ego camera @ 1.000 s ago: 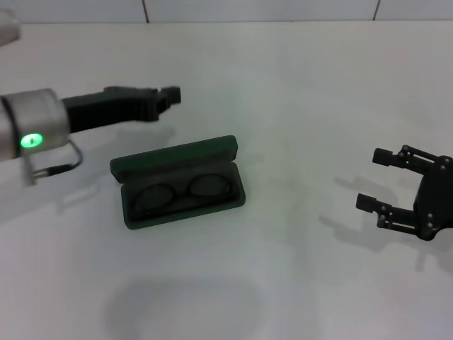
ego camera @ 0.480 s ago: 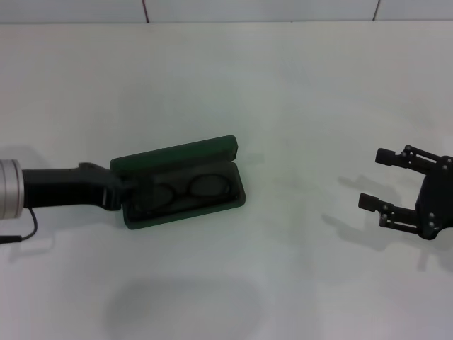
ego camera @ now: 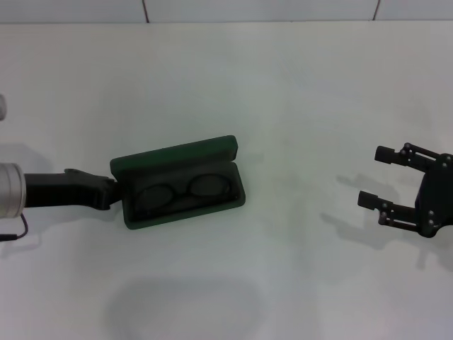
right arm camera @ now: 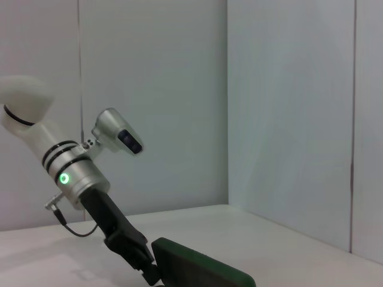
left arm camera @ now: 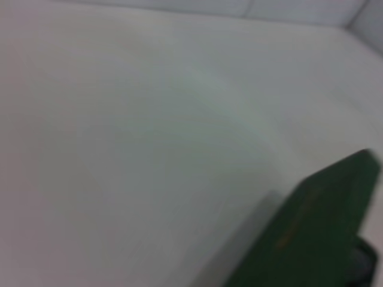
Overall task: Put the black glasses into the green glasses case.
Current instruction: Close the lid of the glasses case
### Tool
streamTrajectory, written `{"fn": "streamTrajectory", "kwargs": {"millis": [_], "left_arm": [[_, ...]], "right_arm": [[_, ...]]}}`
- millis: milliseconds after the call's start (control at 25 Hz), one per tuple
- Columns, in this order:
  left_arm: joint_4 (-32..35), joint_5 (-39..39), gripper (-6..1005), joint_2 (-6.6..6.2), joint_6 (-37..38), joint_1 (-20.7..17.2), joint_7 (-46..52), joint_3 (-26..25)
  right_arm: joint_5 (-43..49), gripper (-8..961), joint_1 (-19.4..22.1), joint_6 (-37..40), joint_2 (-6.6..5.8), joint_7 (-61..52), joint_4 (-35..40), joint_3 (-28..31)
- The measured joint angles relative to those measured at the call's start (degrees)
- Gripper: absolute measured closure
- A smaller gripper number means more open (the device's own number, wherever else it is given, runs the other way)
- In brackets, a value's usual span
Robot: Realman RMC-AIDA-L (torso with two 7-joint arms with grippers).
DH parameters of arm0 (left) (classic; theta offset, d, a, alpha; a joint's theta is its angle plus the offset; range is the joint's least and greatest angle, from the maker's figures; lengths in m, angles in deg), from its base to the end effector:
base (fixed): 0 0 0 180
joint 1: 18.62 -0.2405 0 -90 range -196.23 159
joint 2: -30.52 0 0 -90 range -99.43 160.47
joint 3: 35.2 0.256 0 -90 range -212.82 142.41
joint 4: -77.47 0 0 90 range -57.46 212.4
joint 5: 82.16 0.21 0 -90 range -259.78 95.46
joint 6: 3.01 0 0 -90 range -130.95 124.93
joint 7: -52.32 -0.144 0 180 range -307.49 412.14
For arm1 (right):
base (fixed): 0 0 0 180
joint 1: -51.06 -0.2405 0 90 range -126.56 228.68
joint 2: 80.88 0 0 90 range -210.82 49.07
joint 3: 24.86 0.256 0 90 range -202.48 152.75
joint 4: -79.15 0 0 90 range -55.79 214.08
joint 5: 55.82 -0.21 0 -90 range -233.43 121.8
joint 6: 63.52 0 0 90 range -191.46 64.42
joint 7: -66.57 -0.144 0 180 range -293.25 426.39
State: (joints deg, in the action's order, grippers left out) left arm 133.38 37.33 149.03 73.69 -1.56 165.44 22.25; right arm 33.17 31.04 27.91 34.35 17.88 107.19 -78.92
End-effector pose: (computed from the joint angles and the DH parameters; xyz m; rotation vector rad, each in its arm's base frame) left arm -0.3111 0.3075 0.0126 -2.4840 -1.2121 -0.2778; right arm 0.2916 0.2817 0.0015 -2.5722 0.1898 0.8724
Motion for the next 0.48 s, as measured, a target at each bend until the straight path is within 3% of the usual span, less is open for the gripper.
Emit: {"fn": "streamTrajectory", "kwargs": {"millis": [240, 480], "left_arm": [[-0.7, 2.7, 952, 0.51, -4.1, 2.8, 0.2, -0.1], [-2.3, 2.8, 952, 0.18, -7.0, 6.4, 0.1, -0.1]], "right_arm": [[0.0, 201, 0.0, 0.1, 0.08, 0.1, 0.0, 0.0], [0.0, 201, 0.0, 0.5, 0.09, 0.1, 0.0, 0.0]]}}
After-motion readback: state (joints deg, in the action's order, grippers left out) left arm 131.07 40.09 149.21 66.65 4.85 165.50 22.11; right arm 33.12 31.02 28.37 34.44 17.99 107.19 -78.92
